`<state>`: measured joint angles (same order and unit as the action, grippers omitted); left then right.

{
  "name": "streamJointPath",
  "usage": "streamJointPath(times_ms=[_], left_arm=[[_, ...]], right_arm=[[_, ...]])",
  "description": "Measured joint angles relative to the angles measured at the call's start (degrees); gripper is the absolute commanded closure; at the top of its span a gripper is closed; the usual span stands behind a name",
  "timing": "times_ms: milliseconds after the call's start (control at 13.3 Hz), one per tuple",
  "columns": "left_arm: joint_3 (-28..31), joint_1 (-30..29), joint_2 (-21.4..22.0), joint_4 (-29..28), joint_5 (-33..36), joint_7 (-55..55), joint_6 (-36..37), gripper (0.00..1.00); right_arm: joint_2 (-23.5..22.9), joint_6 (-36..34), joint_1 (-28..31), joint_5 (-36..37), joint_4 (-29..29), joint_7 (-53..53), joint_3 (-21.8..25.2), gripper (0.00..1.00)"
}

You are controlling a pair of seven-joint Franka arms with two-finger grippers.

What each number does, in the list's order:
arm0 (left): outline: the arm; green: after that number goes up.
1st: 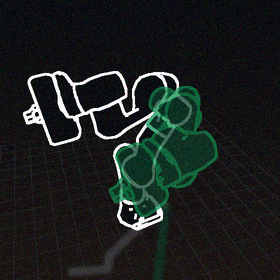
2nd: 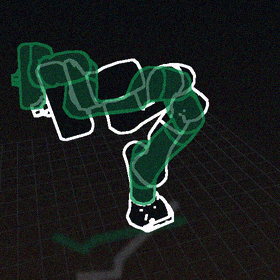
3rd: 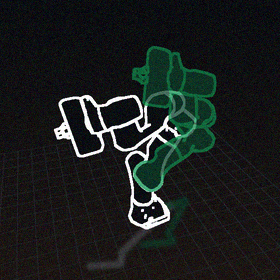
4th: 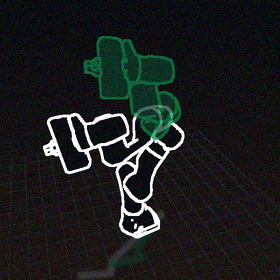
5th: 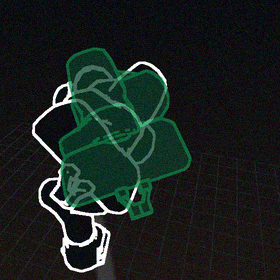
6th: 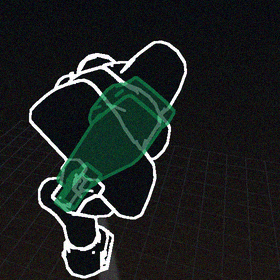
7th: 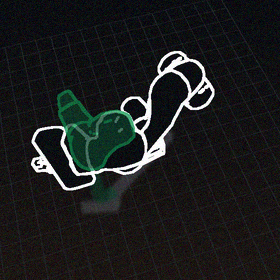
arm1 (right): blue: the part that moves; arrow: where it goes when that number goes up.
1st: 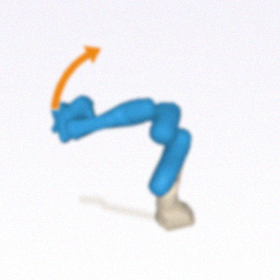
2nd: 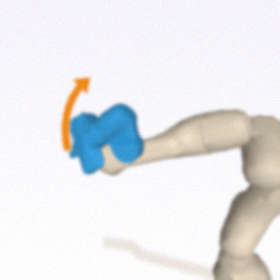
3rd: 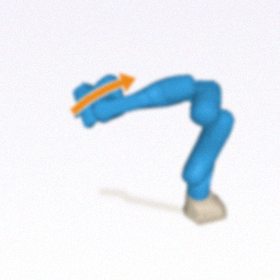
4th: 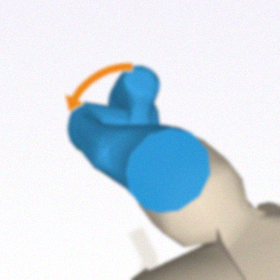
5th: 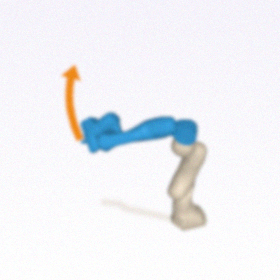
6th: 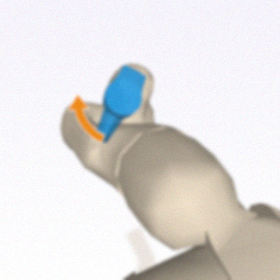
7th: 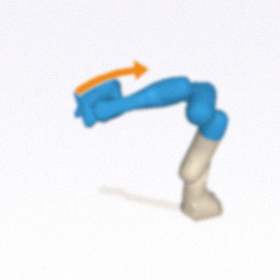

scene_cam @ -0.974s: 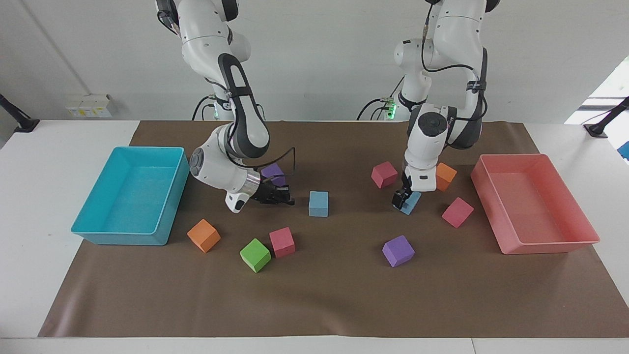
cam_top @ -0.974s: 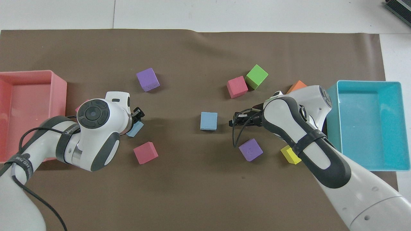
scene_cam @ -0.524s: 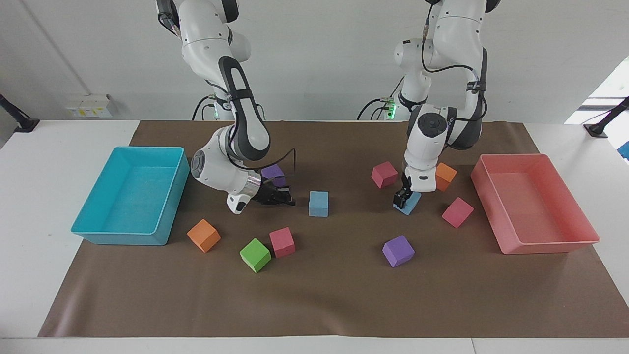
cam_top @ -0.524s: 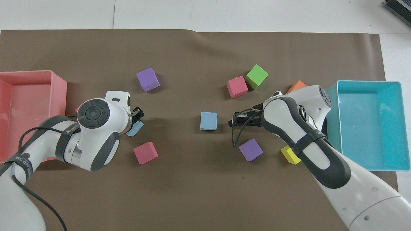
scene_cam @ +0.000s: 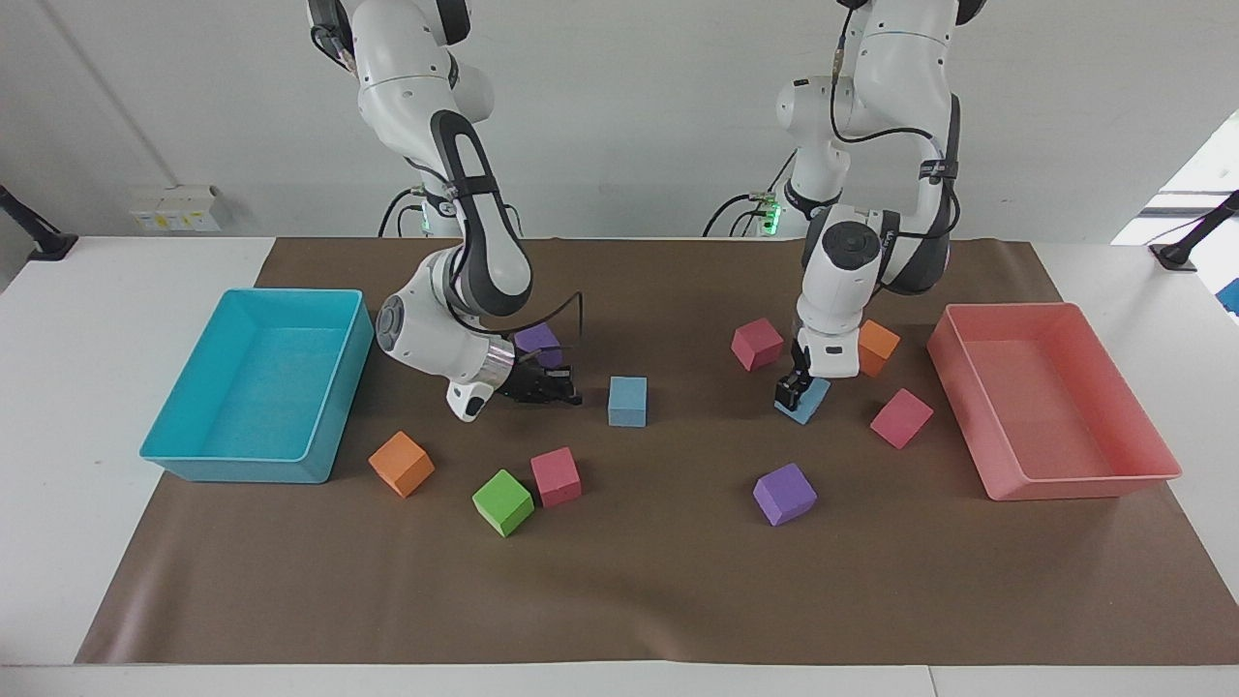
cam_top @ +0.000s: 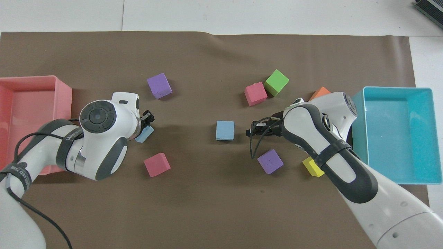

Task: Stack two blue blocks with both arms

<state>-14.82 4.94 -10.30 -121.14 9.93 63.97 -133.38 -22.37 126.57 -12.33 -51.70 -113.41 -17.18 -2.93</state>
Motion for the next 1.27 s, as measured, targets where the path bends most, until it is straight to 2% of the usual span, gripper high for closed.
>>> streamJointPath(times_ms=[150, 375, 899, 1124, 1274], left_arm=[[-0.28, 0.49, 0.10, 3.52, 0.08, -2.34, 3.09, 0.54], [-0.55, 4.38, 0.70, 9.80, 0.11, -6.95, 8.23, 0.55], [-0.89, 13.95, 0.45, 16.01, 0.12, -14.36, 9.46, 0.66], [-1.11, 15.97, -1.66, 20.53, 0.11, -17.63, 11.00, 0.67], [-1.51, 17.08, -4.84, 24.13, 0.11, -18.03, 12.13, 0.69]], right_arm=[[0.00, 0.00, 0.00, 0.00, 0.00, 0.00, 0.00, 1.00], [0.00, 0.08, 0.00, 0.00, 0.00, 0.00, 0.00, 1.00], [0.00, 0.10, 0.00, 0.00, 0.01, 0.00, 0.00, 1.00], [0.00, 0.13, 0.00, 0.00, 0.10, 0.00, 0.00, 1.00], [0.00, 0.13, 0.00, 0.00, 0.11, 0.00, 0.00, 1.00]])
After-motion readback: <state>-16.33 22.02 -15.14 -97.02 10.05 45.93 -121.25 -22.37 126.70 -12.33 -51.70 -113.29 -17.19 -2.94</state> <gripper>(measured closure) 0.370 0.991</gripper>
